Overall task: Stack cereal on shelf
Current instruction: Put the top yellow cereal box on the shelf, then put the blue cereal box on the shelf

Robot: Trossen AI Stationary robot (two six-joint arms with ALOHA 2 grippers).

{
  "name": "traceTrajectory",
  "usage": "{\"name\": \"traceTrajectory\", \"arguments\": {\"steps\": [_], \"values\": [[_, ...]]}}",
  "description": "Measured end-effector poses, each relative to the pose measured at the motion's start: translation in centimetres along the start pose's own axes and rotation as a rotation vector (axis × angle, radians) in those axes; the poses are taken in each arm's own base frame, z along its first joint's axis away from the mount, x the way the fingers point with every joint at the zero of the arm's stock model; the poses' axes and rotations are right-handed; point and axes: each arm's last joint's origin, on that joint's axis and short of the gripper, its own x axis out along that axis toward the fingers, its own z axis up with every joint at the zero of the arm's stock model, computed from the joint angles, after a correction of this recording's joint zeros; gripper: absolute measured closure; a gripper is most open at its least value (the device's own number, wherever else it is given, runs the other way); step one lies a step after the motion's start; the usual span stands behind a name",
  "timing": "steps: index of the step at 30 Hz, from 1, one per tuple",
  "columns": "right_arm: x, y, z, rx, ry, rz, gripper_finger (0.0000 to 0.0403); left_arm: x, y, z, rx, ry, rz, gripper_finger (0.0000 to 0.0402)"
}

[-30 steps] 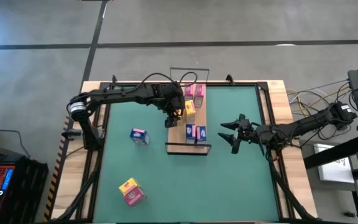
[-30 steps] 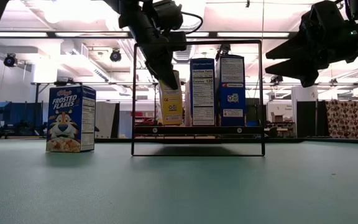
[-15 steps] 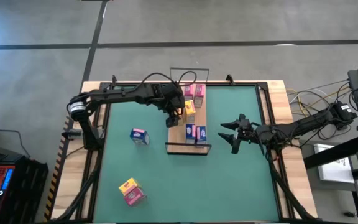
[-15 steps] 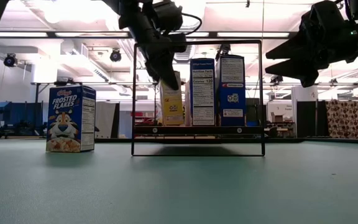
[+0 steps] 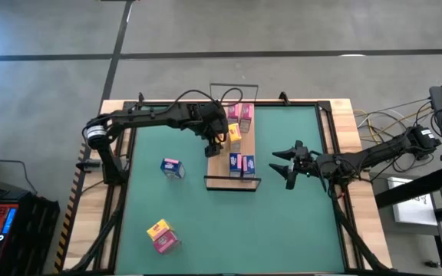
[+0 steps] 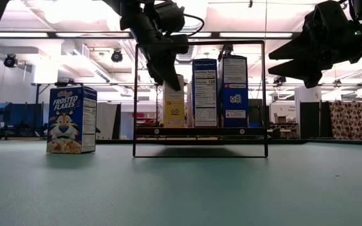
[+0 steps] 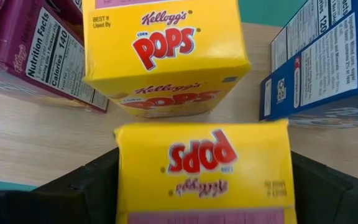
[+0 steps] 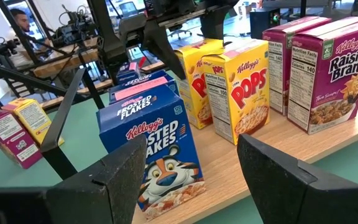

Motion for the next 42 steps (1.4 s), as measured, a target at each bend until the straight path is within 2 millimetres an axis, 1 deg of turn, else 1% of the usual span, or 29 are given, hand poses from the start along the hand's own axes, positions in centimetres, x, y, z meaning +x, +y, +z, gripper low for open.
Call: {"name": "traceTrajectory", "arguments": {"steps": [15, 21, 25, 27, 32, 35, 38, 42], "values": [[0.0, 0.0, 0.0, 0.000, 0.000, 0.000, 0.0163, -0.1, 0.7, 0.2, -0.018, -0.030, 0.025, 0.0020], [0.0, 0.0, 0.0, 0.000, 0.000, 0.000, 0.0163, -0.1, 0.9, 0.2, -0.022, -0.029, 0.043, 0.0005], [0.0, 0.0, 0.0, 0.000, 0.000, 0.000, 0.0163, -0.2, 1.0, 0.1, -0.024, -0.017, 0.041, 0.0002], [0.0, 0.0, 0.0, 0.000, 0.000, 0.000, 0.0163, -0.8, 0.9, 0.4, -0.017, -0.004, 0.035, 0.0002], [0.0, 0.0, 0.0, 0.000, 0.000, 0.000, 0.0163, -3.1, 0.9, 1.7, 0.008, 0.003, 0.033, 0.0002], [0.0, 0.0, 0.0, 0.000, 0.000, 0.000, 0.0163, -4.2, 0.9, 2.1, 0.010, 0.016, 0.030, 0.0002], [0.0, 0.0, 0.0, 0.000, 0.000, 0.000, 0.0163, -5.6, 0.8, 2.1, 0.004, 0.074, 0.018, 0.0002], [0.0, 0.0, 0.0, 0.000, 0.000, 0.000, 0.0163, -8.1, 0.6, 1.8, -0.004, 0.188, -0.005, 0.0002]]}}
